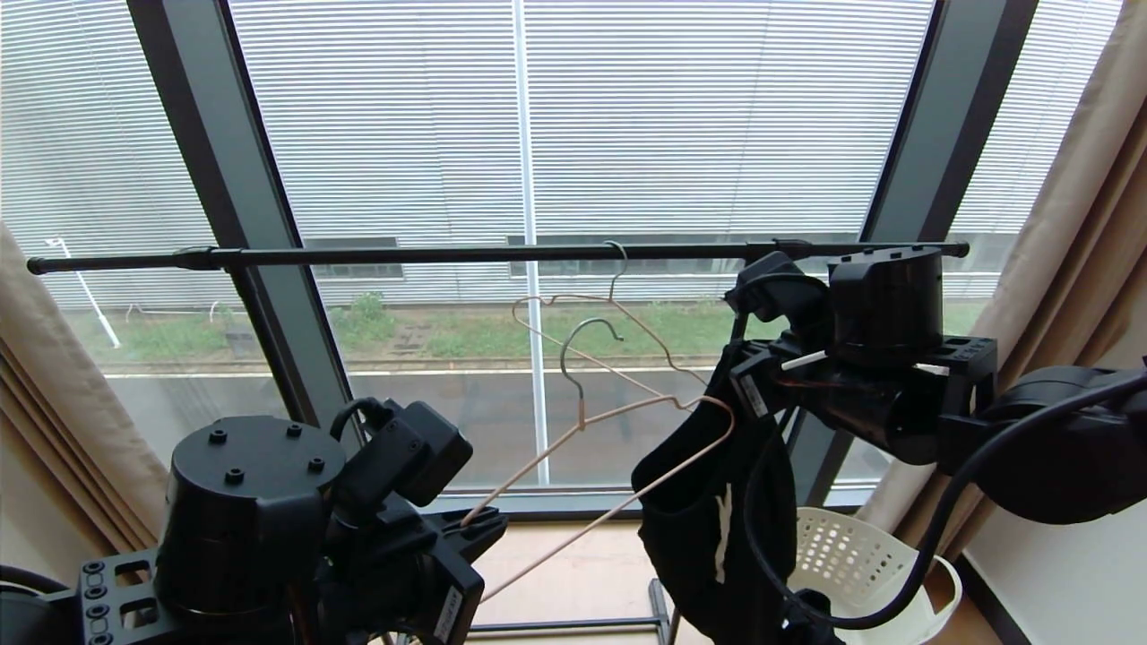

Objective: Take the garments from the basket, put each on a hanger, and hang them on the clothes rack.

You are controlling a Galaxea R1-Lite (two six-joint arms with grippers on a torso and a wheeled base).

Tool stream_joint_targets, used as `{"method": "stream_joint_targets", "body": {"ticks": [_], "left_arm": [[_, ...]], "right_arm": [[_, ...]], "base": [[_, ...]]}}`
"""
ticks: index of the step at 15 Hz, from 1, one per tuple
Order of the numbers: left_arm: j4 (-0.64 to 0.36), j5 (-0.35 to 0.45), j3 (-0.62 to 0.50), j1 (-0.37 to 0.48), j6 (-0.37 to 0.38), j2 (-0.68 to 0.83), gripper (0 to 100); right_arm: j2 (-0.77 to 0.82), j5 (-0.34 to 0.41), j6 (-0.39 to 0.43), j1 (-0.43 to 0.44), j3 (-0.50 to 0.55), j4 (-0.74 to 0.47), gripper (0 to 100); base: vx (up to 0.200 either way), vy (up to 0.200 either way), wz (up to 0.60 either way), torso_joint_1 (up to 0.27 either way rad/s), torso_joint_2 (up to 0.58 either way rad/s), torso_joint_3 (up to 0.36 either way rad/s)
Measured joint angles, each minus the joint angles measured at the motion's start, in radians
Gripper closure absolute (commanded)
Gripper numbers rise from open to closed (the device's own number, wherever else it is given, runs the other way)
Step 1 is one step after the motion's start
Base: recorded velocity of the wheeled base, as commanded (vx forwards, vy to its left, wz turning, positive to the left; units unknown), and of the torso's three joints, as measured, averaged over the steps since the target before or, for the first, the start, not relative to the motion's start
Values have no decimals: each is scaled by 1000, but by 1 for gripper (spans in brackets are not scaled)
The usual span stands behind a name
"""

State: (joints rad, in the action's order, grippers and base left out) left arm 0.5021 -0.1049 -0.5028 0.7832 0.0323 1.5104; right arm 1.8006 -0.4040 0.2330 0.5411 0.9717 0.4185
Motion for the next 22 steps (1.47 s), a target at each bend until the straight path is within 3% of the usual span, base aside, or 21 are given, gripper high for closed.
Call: {"method": "stream_joint_targets", "body": {"ticks": [7,13,18,22], "left_arm": [[10,-7,-43,-2,-11,15,100],[31,-10,-49,-14,-13,49,100],[57,-12,-44,-15,-12,62,100],[61,-13,-36,-14,-27,64,100]], "right_arm": [[1,-13,-1,24,-11,0,100],[-69,-14,-3,130,-61,-2,100],[-103,-27,-91,281,-84,-3,100],[-98,-34,-178,345,-62,-3,100]], "base": [[0,0,0,0,0,0],[0,0,0,0,0,0],[0,0,0,0,0,0],[0,0,0,0,0,0]]}}
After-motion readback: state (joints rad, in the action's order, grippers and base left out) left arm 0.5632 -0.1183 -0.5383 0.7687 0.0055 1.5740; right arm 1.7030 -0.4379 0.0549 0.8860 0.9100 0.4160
